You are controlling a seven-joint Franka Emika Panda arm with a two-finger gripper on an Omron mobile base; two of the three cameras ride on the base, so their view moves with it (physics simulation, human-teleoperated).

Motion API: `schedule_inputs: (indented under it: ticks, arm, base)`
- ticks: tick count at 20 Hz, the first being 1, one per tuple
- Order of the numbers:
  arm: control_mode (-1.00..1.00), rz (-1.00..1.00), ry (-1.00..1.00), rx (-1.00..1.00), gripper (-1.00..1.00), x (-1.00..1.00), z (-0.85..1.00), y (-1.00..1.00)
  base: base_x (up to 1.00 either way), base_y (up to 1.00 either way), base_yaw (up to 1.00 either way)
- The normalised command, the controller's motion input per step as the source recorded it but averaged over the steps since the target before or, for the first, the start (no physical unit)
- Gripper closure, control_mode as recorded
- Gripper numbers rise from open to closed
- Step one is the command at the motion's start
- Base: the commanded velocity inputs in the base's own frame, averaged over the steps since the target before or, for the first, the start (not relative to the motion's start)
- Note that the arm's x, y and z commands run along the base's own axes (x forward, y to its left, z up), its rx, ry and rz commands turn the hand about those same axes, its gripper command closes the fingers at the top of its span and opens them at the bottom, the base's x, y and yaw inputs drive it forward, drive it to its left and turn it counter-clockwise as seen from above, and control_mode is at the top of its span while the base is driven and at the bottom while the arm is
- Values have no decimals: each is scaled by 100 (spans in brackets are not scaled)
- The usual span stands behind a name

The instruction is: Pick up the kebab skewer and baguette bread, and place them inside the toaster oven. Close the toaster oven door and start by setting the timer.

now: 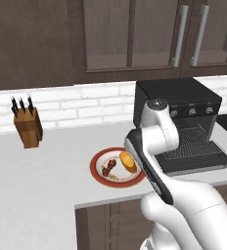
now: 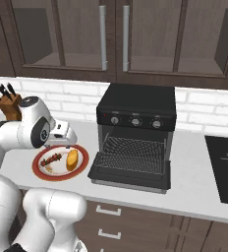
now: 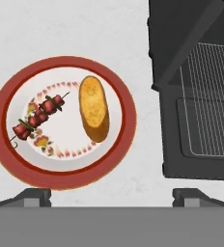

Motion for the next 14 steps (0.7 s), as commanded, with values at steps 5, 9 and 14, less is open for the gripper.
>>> schedule_inputs:
  ticks: [5, 9, 14]
  arm:
    - [-100, 0, 8, 0, -100, 30, -5, 23]
    - [-100, 0, 10, 0, -100, 38, -13, 16]
    - [-100, 0, 8, 1, -100, 31, -36, 4]
  base:
    - [0, 0, 0]
    - [0, 0, 0]
    - [0, 0, 0]
